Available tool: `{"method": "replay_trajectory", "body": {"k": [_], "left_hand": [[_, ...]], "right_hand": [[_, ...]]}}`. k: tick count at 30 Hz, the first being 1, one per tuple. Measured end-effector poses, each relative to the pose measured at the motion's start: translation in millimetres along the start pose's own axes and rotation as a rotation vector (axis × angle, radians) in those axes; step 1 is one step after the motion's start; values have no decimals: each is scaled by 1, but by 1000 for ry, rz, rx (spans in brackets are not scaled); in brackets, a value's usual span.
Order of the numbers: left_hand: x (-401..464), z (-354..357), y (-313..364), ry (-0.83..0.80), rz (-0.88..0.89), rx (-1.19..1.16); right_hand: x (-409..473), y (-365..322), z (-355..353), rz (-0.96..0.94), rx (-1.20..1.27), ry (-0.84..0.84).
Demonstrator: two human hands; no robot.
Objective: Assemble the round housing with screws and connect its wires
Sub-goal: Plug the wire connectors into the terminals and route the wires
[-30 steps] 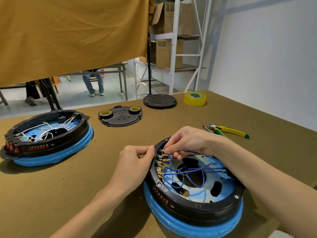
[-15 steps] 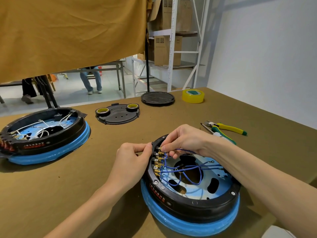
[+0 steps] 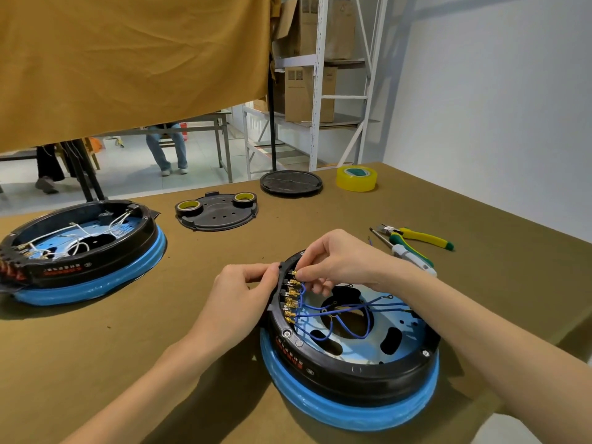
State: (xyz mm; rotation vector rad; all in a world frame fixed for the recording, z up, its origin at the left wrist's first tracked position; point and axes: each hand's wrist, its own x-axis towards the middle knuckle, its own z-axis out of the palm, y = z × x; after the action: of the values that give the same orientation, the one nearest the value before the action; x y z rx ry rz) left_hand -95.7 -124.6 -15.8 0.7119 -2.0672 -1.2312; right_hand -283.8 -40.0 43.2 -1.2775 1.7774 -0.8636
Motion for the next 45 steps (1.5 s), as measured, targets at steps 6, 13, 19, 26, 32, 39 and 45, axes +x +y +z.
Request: {"method": "replay_trajectory", "body": {"k": [6,13,19,26,32,39,45], "left_hand": [[0,-4,-4,-37,-20,-14],[-4,-3,-3,-77,-9,-59],[-7,-3,-3,-85,34,-45],[-7,-2,-3,-82,37,-27],[-6,-3,-2,-69,31,11],[-6,-4,-2,-90,37,-17],[-7,-4,-2,-98,36,-27]], "right_hand": [[-36,-14,11,-387,-534,275],[-48,4,35,-400,-602,173],[-58,11,26,-401,-506,127],[-60,10,22,-392,-509,124],[-56,9,13,-379,-509,68],[-41,-4,-5,-328,-408,12],[-19,-1,11,-306,-481,166]]}}
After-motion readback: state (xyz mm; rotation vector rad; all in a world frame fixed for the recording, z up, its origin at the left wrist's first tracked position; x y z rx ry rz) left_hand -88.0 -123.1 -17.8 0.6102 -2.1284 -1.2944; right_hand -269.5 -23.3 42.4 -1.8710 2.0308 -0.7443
